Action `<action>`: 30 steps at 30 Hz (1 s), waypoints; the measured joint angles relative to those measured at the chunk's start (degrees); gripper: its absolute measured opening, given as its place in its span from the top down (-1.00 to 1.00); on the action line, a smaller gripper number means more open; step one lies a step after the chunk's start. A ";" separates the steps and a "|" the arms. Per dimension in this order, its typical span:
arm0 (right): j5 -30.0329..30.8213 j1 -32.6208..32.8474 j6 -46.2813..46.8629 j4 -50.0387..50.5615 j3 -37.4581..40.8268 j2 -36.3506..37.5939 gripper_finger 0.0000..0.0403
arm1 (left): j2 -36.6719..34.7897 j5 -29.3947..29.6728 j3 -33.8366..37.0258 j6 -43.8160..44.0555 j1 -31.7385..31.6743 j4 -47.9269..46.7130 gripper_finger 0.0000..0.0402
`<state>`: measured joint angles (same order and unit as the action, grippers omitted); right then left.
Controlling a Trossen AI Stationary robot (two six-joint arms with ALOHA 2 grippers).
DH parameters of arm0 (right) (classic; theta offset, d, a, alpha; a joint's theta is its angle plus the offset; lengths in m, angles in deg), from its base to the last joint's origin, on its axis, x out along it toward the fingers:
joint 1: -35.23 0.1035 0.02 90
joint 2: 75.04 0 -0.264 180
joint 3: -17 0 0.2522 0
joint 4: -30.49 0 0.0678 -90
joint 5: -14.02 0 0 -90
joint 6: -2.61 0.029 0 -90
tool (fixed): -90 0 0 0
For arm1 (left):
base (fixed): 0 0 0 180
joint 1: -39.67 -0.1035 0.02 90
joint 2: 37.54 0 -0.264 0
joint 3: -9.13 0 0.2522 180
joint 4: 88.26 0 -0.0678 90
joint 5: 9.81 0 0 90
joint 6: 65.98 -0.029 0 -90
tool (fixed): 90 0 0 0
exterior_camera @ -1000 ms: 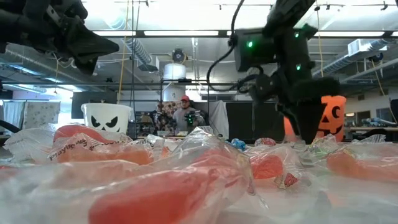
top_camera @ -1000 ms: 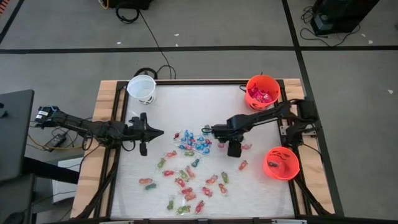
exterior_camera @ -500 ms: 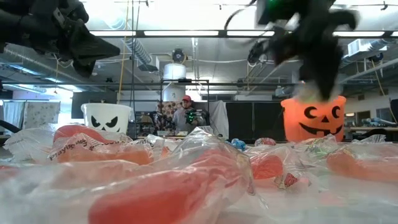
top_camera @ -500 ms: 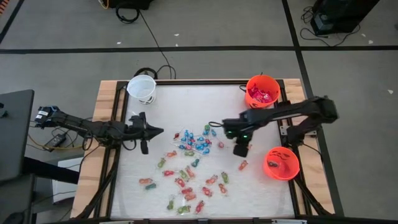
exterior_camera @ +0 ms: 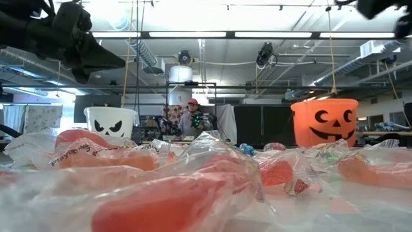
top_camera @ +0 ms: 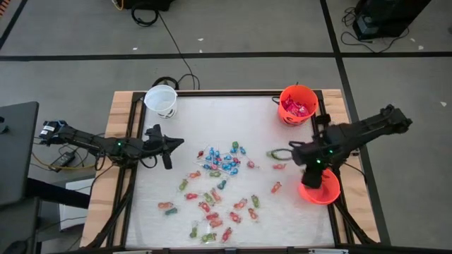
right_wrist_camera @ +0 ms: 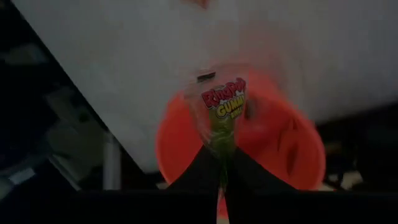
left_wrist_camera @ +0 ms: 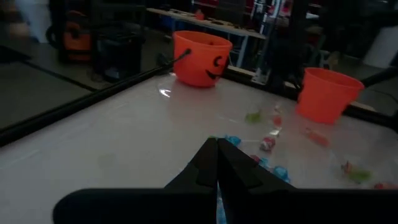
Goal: Sort candy by brand, put in halloween buckets
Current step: Put the green gummy into the bottom orange bucket
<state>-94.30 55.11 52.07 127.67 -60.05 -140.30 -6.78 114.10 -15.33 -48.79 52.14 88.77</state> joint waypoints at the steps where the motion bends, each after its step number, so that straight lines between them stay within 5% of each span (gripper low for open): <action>1: 0.04 1.55 1.43 0.45 0.46 0.42 0.94 | -0.02 0.90 0.00 0.02 0.00 0.02 0.95; 5: 1.00 7.56 7.93 0.04 3.86 1.44 0.86 | -0.02 3.24 0.00 0.05 -0.02 0.07 0.95; 17: 9.72 13.28 15.51 -8.43 8.11 1.70 0.03 | -0.02 3.74 0.00 2.90 0.00 0.07 0.95; 23: 25.46 8.02 14.76 -15.25 3.67 1.64 -0.01 | -0.02 3.73 0.00 -0.33 -0.09 0.03 0.95; 30: 26.39 -5.79 1.71 -24.26 4.97 -7.54 -0.01 | -0.02 3.71 0.00 -2.01 -0.09 -0.02 0.95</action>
<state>-67.91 49.32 53.78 103.40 -55.07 -147.85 -6.79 117.82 -15.33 -50.81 52.06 88.75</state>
